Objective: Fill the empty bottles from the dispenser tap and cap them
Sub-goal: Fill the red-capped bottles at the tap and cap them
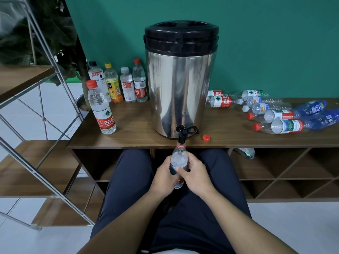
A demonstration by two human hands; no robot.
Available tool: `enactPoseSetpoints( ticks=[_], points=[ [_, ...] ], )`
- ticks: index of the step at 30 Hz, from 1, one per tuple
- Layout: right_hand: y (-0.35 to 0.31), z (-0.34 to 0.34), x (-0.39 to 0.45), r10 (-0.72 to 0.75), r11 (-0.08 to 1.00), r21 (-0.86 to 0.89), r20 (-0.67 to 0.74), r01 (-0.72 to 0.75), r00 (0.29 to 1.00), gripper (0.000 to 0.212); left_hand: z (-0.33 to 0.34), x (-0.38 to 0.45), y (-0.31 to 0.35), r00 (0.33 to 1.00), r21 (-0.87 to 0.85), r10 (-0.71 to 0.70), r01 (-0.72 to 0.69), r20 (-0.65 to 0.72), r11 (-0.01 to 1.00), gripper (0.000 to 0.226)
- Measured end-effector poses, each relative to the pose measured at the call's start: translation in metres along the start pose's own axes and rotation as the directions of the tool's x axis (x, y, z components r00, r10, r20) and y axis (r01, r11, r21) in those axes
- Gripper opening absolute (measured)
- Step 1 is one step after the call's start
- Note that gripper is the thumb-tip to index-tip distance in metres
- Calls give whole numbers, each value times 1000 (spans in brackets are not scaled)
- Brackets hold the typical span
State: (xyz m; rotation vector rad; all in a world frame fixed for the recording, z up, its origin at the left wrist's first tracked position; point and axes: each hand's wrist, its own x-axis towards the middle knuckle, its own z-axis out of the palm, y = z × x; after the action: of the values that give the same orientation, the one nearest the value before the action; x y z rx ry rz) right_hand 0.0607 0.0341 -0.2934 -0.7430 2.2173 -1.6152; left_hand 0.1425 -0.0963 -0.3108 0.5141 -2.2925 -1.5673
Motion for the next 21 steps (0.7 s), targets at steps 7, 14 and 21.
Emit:
enactPoseSetpoints(
  ticks=[7,14,21],
  points=[
    [-5,-1,-2,-11,1000,-28,-6,11,1000,59,1,1,0,1000,-12,5,-5,-8,1000,59],
    [-10,-2,-5,-13,1000,-6,-22,13,1000,54,2,2,1,1000,-8,5,-6,-19,1000,59],
    [-18,-3,-8,-5,1000,18,-45,5,999,50,2,2,0,1000,-22,-9,8,-18,1000,57]
  ],
)
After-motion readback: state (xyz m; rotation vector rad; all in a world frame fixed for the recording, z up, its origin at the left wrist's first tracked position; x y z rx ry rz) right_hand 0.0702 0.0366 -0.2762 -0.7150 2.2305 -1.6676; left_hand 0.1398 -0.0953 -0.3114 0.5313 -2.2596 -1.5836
